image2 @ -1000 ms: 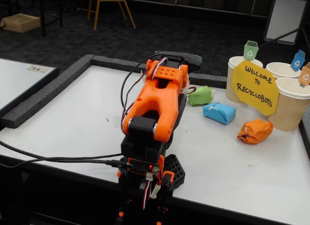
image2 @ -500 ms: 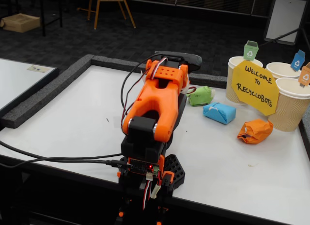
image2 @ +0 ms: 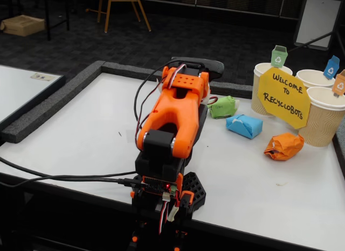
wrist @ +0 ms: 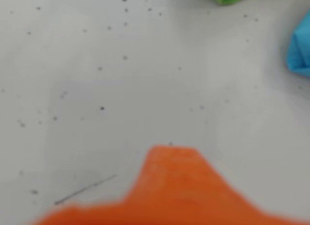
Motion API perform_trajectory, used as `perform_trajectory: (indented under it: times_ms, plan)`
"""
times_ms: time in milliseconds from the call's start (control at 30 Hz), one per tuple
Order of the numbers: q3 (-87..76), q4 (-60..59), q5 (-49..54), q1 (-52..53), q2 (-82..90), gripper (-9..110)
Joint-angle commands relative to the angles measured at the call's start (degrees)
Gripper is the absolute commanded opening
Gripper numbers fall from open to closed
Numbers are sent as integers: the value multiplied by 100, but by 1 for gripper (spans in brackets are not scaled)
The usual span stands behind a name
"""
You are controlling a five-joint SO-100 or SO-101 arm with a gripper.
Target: Sort rubbish by color.
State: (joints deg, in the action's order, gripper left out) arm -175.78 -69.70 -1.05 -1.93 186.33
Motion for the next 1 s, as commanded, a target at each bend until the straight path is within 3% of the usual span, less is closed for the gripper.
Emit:
perform_trajectory:
  times_ms: [0,567,967]
  plan:
    - [281,105,-53,-62,193,0]
    - [360,176,-35,-114,176,2]
    - [2558,475,-9,290,-1591,7]
